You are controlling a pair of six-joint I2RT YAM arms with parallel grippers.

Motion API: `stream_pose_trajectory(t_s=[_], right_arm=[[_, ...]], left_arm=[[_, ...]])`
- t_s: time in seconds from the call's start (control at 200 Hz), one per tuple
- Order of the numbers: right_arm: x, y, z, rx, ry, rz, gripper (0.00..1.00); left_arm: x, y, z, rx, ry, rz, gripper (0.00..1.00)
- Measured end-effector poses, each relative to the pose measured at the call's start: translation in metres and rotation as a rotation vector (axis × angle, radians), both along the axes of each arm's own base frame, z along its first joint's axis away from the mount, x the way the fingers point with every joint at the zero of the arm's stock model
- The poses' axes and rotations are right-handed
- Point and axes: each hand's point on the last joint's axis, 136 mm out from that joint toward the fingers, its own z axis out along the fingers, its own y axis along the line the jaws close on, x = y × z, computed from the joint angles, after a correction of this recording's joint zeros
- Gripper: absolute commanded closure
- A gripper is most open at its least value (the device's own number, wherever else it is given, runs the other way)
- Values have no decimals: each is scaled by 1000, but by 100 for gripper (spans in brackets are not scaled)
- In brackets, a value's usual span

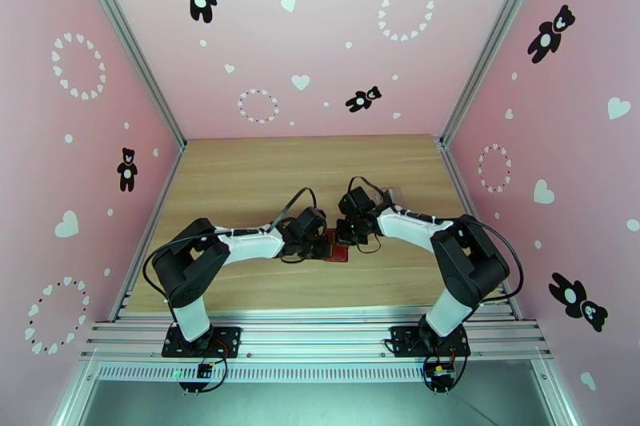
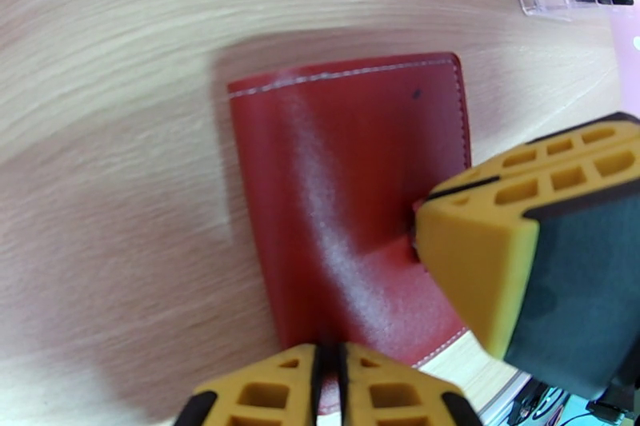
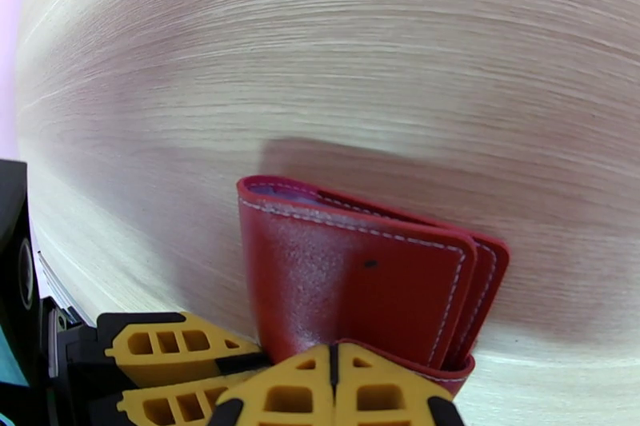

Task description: Put the credit cards into the card holder

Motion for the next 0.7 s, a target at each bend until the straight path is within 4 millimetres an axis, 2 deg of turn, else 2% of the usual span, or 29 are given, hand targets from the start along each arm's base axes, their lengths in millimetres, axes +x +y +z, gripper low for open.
stream_pose_trajectory(t_s=[0.315,0.355,0.46,0.53,0.621,0.701], right_arm=[[0,1,2,13,-20,-6,100],[0,1,4,13,-27,-6,95],[-2,2,12,8,-49,4,68],[-2,1,24,5,-78,7,56],[4,3,51,23,-137,17,49],[12,3,78,43,-205,17,48]], left_arm=[[0,0,0,1,-2,1,84],[0,0,1,3,-5,0,80],[0,3,7,19,-32,-6,67],[-1,11,13,51,-50,-3,56],[2,21,32,67,-100,20,45],[8,30,63,61,-181,44,41]])
